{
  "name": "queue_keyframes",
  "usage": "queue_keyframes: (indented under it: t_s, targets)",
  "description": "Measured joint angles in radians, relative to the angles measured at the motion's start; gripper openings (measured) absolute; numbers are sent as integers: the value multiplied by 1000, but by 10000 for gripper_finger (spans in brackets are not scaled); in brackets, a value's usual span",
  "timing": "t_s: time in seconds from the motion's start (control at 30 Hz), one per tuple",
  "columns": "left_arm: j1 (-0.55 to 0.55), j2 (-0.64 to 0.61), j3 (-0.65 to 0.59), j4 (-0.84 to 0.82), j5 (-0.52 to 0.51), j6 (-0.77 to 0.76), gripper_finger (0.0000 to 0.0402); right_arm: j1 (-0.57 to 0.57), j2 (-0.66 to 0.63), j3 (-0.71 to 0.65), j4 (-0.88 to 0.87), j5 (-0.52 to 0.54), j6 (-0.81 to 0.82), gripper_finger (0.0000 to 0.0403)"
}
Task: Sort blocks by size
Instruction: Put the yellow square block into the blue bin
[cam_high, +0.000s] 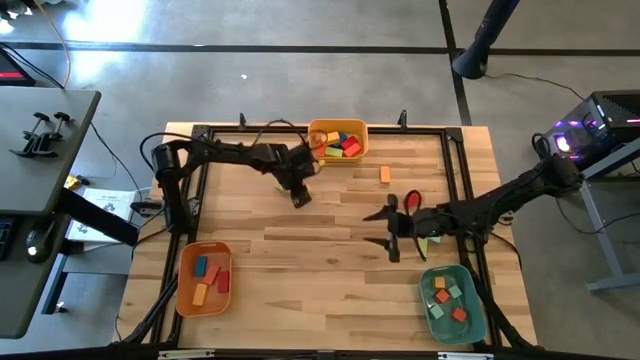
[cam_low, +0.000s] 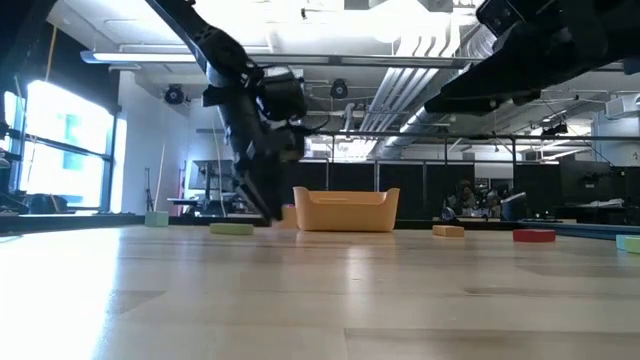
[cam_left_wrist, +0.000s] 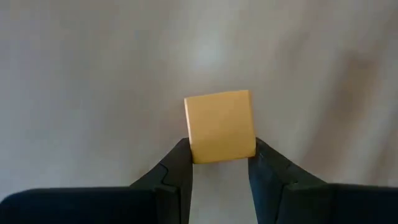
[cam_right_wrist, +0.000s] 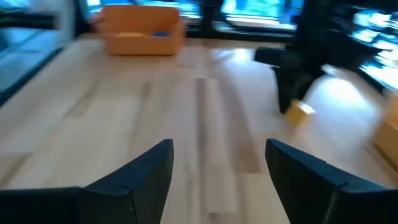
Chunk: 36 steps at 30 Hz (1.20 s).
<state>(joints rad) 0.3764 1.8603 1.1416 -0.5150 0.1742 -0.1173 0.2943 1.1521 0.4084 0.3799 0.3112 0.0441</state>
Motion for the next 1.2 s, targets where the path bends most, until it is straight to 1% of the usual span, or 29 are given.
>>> queue_keyframes:
  t_s: [0.03, 0.1, 0.17, 0.23, 0.33, 0.47, 0.53, 0.67, 0.77, 0.93, 1.0, 1.1, 1.2]
  targets:
    - [-21, 0, 0, 19, 34, 0, 90, -9, 12, 0, 12, -38, -15, 252]
    - [-65, 0, 0, 61, 84, 1, 90, -29, 52, 0, 41, -77, -79, 252]
    - [-108, 0, 0, 110, 120, 10, 90, -41, 104, 0, 75, -89, -197, 252]
    - [-144, 0, 0, 163, 162, 24, 90, -46, 154, 8, 97, -107, -356, 252]
    - [-192, 0, 0, 239, 243, 52, 90, -43, 225, 50, 102, -97, -573, 252]
    - [-238, 0, 0, 316, 371, 102, 90, -42, 302, 116, 99, -26, -737, 252]
    - [-254, -1, 0, 341, 380, 111, 90, -44, 331, 149, 102, -24, -798, 252]
    - [-268, -1, 0, 369, 380, 105, 90, -46, 387, 209, 79, -53, -915, 252]
    - [-268, -1, 0, 385, 380, 103, 90, -47, 436, 248, 73, -53, -958, 252]
    - [-267, -1, 0, 415, 380, 96, 90, -52, 499, 286, 74, -53, -961, 252]
    - [-267, -1, 0, 410, 379, 96, 90, -56, 516, 293, 78, -37, -959, 247]
    - [-268, -1, 0, 407, 376, 95, 90, -59, 527, 292, 81, 21, -954, 223]
    - [-267, -1, 0, 404, 375, 95, 90, -65, 530, 292, 86, 25, -916, 185]
